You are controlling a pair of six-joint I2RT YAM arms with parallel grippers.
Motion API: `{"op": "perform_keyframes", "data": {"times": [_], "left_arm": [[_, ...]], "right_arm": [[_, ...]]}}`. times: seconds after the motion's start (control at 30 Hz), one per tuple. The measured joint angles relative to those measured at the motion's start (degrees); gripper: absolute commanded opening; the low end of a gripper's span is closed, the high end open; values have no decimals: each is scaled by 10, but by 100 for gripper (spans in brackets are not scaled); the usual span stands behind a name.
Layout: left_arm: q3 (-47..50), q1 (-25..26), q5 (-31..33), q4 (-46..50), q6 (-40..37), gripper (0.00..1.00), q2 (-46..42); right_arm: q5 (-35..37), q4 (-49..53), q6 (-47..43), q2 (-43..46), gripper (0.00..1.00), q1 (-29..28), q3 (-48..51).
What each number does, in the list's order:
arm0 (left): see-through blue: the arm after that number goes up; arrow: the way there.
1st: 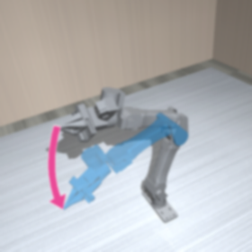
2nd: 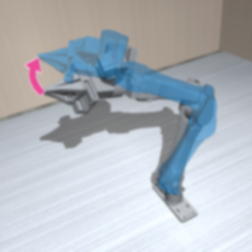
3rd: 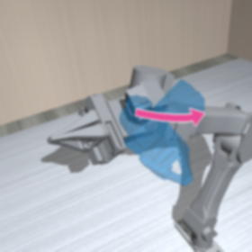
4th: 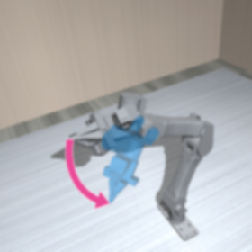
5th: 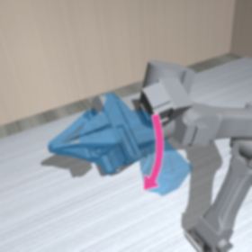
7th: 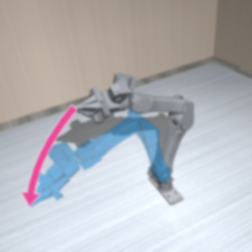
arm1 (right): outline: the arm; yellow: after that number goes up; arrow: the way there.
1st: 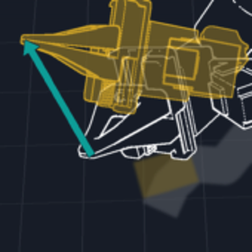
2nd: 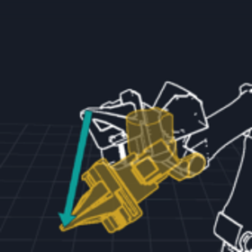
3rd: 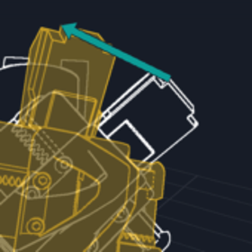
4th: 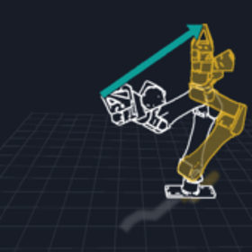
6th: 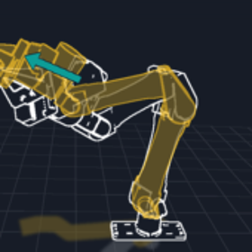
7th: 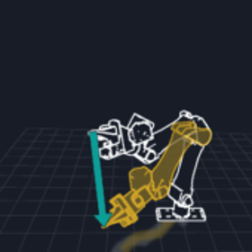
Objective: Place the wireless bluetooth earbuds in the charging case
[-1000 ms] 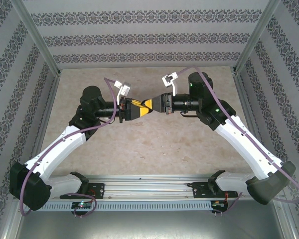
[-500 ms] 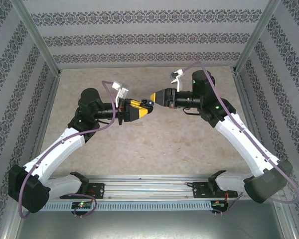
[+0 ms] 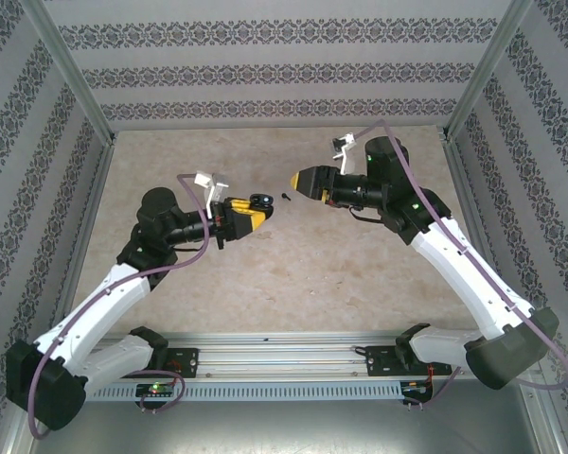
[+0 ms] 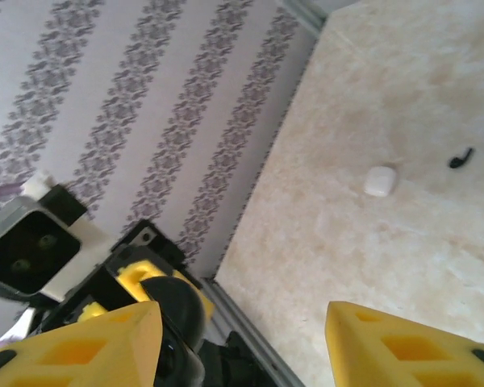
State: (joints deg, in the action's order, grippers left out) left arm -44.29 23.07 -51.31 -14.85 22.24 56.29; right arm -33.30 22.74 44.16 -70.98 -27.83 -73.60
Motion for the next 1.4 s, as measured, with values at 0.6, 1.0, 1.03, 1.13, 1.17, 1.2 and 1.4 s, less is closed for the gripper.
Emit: {"op": "perform_keyframes", "data": {"times": [0.6, 1.0, 1.03, 1.13, 1.17, 1.2, 1.4], "left_arm": [[25, -67, 78, 213, -119, 0, -139], [58, -108, 81, 245, -118, 0, -144], [61, -110, 81, 244, -118, 0, -143], [70, -118, 78, 243, -117, 0, -135], [73, -121, 78, 243, -115, 0, -132], [77, -123, 76, 240, -113, 0, -130], [102, -131, 63, 230, -99, 0, -129]], "right_arm": [[108, 80, 54, -268, 48, -43, -74], [171, 132, 2, -567, 48, -103, -422], [171, 141, -10, -594, 48, -107, -462], [170, 185, -54, -690, 49, -114, -603], [170, 203, -69, -721, 49, -115, -651], [170, 217, -84, -751, 49, -117, -694], [182, 260, -156, -825, 51, -118, -761]]}}
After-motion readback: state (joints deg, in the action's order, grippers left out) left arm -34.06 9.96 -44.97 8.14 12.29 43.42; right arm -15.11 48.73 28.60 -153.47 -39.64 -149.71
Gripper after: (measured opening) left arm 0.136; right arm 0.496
